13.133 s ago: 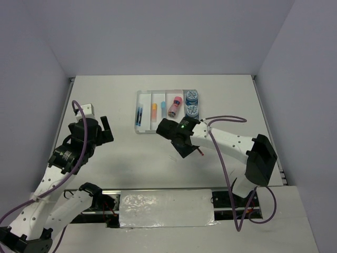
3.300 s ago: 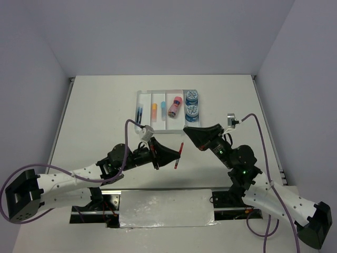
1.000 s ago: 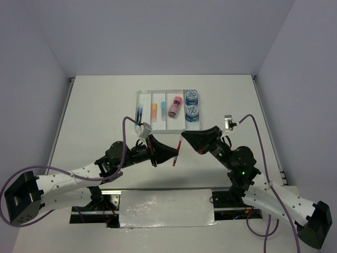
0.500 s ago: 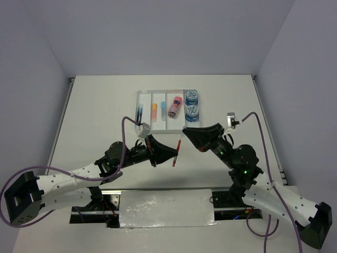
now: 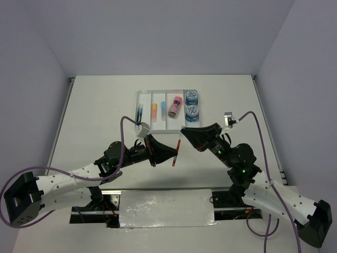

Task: Sort the stationery into containers
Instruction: Close the pen cap on the pen.

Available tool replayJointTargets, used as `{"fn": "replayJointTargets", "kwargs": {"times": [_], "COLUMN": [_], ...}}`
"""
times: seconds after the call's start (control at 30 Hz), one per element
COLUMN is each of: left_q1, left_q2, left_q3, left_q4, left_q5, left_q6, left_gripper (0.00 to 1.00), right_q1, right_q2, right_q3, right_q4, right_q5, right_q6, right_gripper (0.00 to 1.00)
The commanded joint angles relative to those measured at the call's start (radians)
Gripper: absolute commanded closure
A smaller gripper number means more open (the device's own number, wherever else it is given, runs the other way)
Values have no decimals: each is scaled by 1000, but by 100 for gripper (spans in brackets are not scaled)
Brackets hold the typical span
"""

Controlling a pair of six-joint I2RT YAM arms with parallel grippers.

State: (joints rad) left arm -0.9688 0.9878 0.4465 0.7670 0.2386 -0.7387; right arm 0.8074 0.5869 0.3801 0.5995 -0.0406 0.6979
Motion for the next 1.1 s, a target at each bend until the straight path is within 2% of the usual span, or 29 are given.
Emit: {"fn": "replayJointTargets", "kwargs": {"times": [0.0, 0.57, 1.07], "left_q1": [8, 31, 38], "left_q2": [-20, -3, 0], "left_q3": [-8, -15, -15], "left_q4": [94, 133, 109], "left_q5": [28, 47, 50], "left_q6": [-10, -31, -27], "left_gripper": [100, 100, 100], "right_q1": [7, 9, 7], "right_q2": [4, 17, 5], "right_q3": [13, -35, 75], "right_q4": [56, 94, 20], "right_q5": [-1, -21, 8], "right_q6": [-8, 32, -24], "right_gripper": [100, 100, 100]}}
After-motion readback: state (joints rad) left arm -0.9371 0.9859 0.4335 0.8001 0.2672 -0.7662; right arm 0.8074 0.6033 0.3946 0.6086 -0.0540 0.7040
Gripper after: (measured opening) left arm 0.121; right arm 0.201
